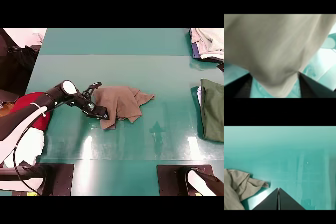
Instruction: Fold the shirts.
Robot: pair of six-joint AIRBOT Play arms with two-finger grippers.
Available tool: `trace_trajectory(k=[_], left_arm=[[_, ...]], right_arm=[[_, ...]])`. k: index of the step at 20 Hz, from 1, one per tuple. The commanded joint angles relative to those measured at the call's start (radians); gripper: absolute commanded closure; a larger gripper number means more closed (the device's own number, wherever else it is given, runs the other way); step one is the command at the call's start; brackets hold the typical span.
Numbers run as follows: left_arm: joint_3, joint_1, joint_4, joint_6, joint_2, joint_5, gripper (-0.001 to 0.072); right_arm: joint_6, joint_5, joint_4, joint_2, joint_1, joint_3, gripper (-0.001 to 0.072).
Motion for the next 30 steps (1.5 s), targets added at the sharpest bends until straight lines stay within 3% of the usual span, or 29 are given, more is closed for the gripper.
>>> trace_trajectory(k=[1,2,5,8,9,10,11,12,17,21,26,30], left_arm=[[-0.026,-0.021,-0.025,-0.009,-0.001,0.092,0.0616],[-0.023,-0.014,-0.018,-0.011,0.005,0.084,0.0680],[0.046,0.055,0.027,-0.013,0.053,-0.027,0.0682],[0.167,0.183,0.100,-0.013,0.174,-0.098,0.0681],[0.204,0.225,0.122,-0.013,0.216,-0.109,0.0681],[0.238,0.263,0.146,-0.013,0.256,-0.110,0.0681],[0.261,0.290,0.169,-0.013,0.289,-0.109,0.0681],[0.278,0.312,0.192,-0.013,0.318,-0.109,0.0681],[0.285,0.325,0.227,-0.013,0.346,-0.148,0.0681],[0.274,0.325,0.227,-0.014,0.346,-0.156,0.0681],[0.274,0.325,0.227,-0.014,0.346,-0.164,0.0681],[0.274,0.325,0.227,-0.014,0.346,-0.188,0.0681]], right_arm=[[0.000,0.003,0.000,0.000,0.000,0.000,0.0685],[0.000,0.005,0.001,0.000,0.001,0.000,0.0685],[0.000,0.043,0.003,-0.007,0.001,-0.001,0.0685],[-0.002,0.174,0.011,-0.076,0.002,-0.002,0.0683],[-0.016,0.210,0.048,-0.119,0.001,-0.002,0.0574],[-0.018,0.220,0.093,-0.160,0.002,-0.011,0.0345],[-0.019,0.211,0.157,-0.199,0.002,-0.034,0.0190],[-0.023,0.185,0.222,-0.243,0.003,-0.072,0.0153],[-0.111,0.039,0.429,-0.451,0.079,-0.299,0.0155],[-0.193,-0.113,0.618,-0.584,0.219,-0.344,0.0161],[-0.195,-0.219,0.627,-0.741,0.389,-0.168,0.0162],[-0.127,-0.277,0.591,-0.848,0.450,-0.034,0.0164]])
